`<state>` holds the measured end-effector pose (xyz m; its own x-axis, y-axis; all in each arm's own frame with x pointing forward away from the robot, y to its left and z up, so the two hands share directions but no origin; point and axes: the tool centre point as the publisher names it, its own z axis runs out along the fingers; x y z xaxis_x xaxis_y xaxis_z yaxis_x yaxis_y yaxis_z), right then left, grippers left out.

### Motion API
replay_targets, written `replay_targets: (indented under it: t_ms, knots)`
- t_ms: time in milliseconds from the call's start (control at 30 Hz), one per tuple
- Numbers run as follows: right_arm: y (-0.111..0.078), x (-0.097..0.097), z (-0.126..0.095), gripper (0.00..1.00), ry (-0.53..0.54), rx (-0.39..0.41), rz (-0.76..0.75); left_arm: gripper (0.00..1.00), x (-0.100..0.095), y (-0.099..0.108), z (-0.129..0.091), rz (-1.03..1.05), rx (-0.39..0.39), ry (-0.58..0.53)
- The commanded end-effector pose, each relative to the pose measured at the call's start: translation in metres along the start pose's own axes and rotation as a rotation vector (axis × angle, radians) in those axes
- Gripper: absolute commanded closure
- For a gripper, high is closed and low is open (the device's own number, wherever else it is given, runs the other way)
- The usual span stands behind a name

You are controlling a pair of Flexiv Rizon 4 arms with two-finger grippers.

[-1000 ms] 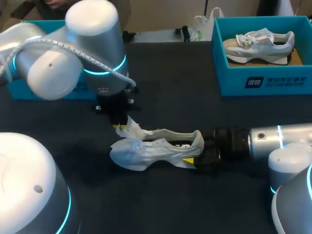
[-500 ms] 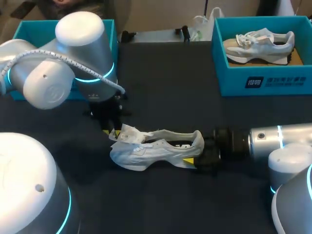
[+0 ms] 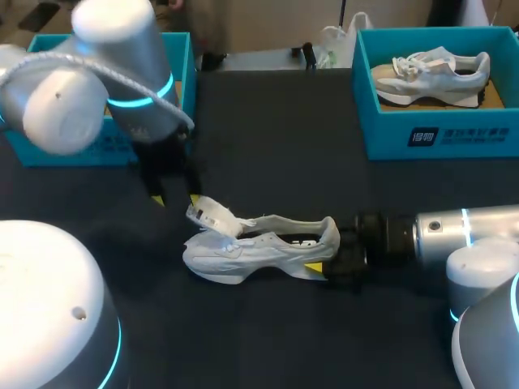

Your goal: Take the shoe out of the shoebox, open the shoe tongue, remove and reinsert the insole, then place the shoe into the shoebox

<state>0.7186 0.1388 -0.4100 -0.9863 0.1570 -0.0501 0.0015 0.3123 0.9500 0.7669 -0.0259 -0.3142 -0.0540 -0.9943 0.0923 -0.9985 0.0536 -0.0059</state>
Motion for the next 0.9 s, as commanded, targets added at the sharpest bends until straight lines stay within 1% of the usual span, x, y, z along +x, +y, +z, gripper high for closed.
replay_targets:
  t_ms: [33,133,233,333,433,500,700,733,800,900]
  knots:
    - [0.001,0.0,-0.001,1.0,0.0,0.003,0.0,0.34,-0.003,-0.011,-0.033,0.021,-0.016,0.011]
    - [0.001,0.0,-0.001,1.0,0.0,0.003,0.0,0.37,0.003,-0.018,-0.051,0.047,-0.005,0.003]
    - [0.001,0.0,-0.001,1.0,0.0,0.003,0.0,0.36,0.009,-0.023,-0.064,0.087,-0.007,-0.001]
    - [0.001,0.0,-0.001,1.0,0.0,0.003,0.0,0.34,0.016,-0.027,-0.075,0.13,-0.014,-0.005]
    - [0.001,0.0,-0.001,1.0,0.0,0.003,0.0,0.34,0.021,-0.029,-0.085,0.178,-0.019,-0.009]
    - [0.001,0.0,-0.001,1.0,0.0,0.003,0.0,0.39,0.024,-0.031,-0.093,0.219,-0.015,-0.006]
    - [0.001,0.0,-0.001,1.0,0.0,0.003,0.0,0.6,0.033,-0.034,-0.115,0.332,0.0,0.002]
    - [0.001,0.0,-0.001,1.0,0.0,0.003,0.0,0.61,0.035,-0.034,-0.118,0.356,0.003,-0.001]
    - [0.001,0.0,-0.001,1.0,0.0,0.003,0.0,0.7,0.038,-0.033,-0.125,0.411,0.008,-0.004]
    - [0.001,0.0,-0.001,1.0,0.0,0.003,0.0,0.75,0.045,-0.033,-0.132,0.474,0.01,-0.011]
